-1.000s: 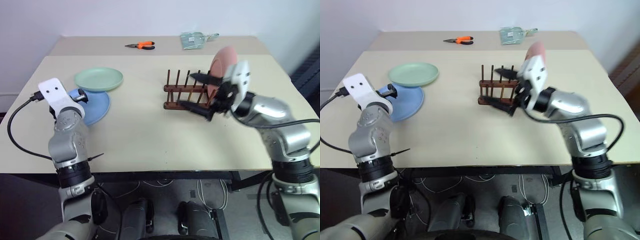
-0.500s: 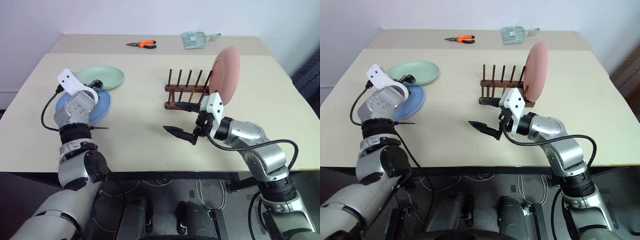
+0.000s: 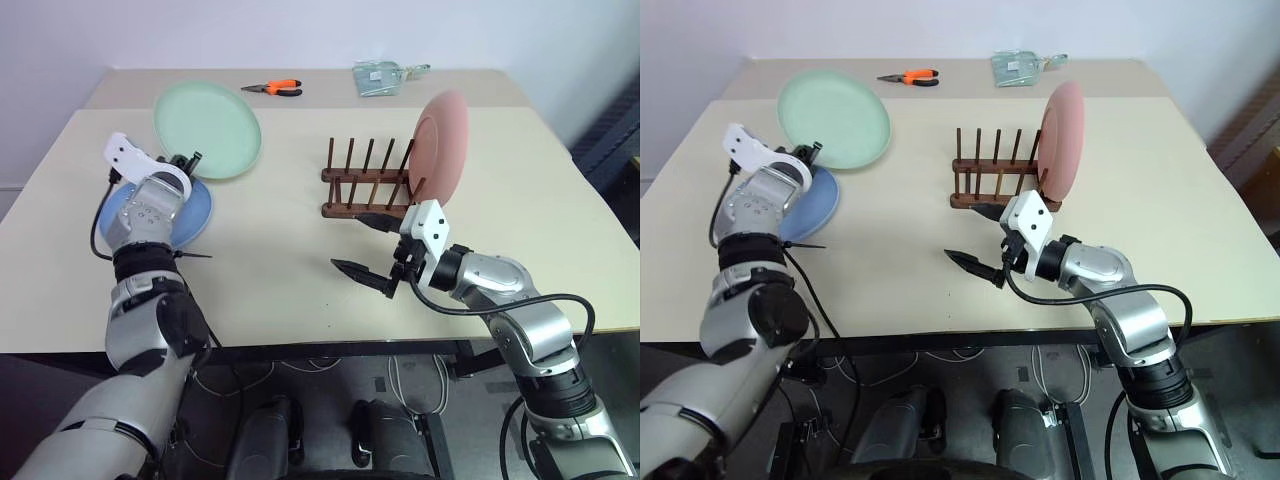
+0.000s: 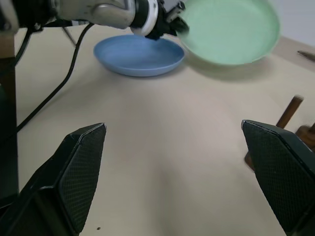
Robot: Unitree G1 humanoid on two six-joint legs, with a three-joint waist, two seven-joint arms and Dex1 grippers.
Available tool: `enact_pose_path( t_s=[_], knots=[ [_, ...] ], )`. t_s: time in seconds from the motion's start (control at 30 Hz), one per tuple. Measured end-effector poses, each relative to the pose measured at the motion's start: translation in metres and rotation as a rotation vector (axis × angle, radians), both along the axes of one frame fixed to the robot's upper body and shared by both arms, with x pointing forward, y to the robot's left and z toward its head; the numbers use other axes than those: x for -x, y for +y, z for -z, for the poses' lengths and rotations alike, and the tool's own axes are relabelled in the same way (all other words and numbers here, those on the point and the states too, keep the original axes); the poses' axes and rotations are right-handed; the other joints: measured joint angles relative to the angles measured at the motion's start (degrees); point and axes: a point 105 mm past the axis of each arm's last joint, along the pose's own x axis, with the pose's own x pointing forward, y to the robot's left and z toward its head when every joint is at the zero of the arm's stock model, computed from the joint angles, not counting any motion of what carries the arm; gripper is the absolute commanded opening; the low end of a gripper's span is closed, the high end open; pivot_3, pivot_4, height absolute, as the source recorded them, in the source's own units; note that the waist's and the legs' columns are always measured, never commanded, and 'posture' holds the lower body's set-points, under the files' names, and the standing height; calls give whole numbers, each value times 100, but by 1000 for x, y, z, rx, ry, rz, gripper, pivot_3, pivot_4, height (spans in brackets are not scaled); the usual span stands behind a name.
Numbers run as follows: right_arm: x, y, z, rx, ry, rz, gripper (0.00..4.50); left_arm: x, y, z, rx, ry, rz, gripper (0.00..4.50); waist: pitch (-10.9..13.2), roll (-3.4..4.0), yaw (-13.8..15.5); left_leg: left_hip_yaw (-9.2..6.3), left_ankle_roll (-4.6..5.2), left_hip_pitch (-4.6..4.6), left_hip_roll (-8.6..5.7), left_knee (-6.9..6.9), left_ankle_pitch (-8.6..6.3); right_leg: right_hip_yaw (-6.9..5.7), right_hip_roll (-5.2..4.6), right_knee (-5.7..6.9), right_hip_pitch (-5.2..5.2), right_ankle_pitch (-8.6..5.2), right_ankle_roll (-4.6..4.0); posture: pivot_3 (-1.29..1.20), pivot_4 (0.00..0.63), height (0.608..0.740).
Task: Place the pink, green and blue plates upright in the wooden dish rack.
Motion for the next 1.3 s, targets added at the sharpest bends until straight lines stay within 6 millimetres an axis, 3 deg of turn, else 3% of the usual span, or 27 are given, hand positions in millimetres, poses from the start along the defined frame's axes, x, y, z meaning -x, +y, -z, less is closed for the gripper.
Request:
enact_pose_path(
  t_s=[0.13, 0.27, 0.43, 0.57, 0.6, 0.63, 0.83, 0.9, 0.93, 1.07, 1.2, 1.3],
  knots=[
    [-12, 16, -38, 86, -244, 11, 4500, 35, -57, -25, -74, -113, 193, 53, 1, -1, 12, -8, -4, 3, 0, 3, 2, 6, -1, 5, 5, 0, 0, 0, 150, 740],
    [-23, 33, -43, 212, -433, 22, 4500, 66, -103, -44, -108, -154, 327, 53, 1, -2, 21, -7, -4, 5, -1, 3, 3, 9, 1, 5, 6, 0, 0, 0, 150, 740],
    [-38, 38, -25, 397, -565, 27, 4500, 79, -123, -48, -100, -128, 389, 53, 1, -2, 17, -7, -6, 6, -1, 3, 5, 6, 6, 5, 8, -1, -1, 0, 150, 740],
    [-61, 28, -14, 477, -624, 112, 4500, 86, -132, -49, -106, -115, 440, 53, 1, -2, 23, -6, -7, 6, -1, 3, 5, 5, 6, 4, 9, -1, -1, 0, 150, 740],
    [-65, 26, -13, 489, -640, 131, 3989, 87, -134, -49, -105, -112, 451, 0, 1, -2, 25, -7, -7, 6, -1, 3, 6, 4, 7, 4, 9, -1, -1, 0, 150, 740],
    [-67, 25, -13, 498, -658, 144, 3727, 88, -135, -47, -107, -105, 455, 0, 1, -2, 23, -7, -7, 6, -1, 3, 6, 5, 7, 3, 9, -1, -1, 0, 150, 740],
    [-73, 20, -10, 545, -748, 182, 749, 93, -132, -33, -121, -56, 473, 0, 1, -2, 10, -8, -14, 7, 0, 2, 9, 5, 12, 4, 9, -1, -1, 0, 150, 740],
    [-71, 20, -7, 564, -767, 171, 11, 94, -132, -37, -118, -78, 479, 751, 1, -2, 19, -9, -14, 8, 0, 2, 9, 5, 12, 1, 12, -1, -1, 0, 150, 740],
    [-69, 22, -5, 574, -782, 156, 0, 94, -134, -40, -88, -99, 484, 1026, 1, -2, 24, -9, -14, 7, 0, 2, 9, 5, 12, 0, 12, -1, -1, 0, 150, 740],
    [-70, 19, -11, 566, -812, 191, 0, 88, -124, -56, 71, -181, 422, 2954, 2, -2, 37, -10, -14, 8, 0, 2, 9, 5, 12, 0, 13, -1, -2, 0, 150, 740],
    [-70, 11, -27, 498, -810, 234, 0, 78, -73, -77, 106, -267, 192, 2954, 1, -1, -10, -6, -17, 11, 3, -3, 11, 7, 23, -1, 13, -2, -3, 0, 150, 740],
    [-62, 7, -55, 273, -697, 248, 0, 76, -37, -72, -101, -256, 79, 2954, 2, 0, -67, -6, -19, 11, 6, -8, 13, 5, 29, 0, 13, -2, -3, 0, 150, 740]
  ],
)
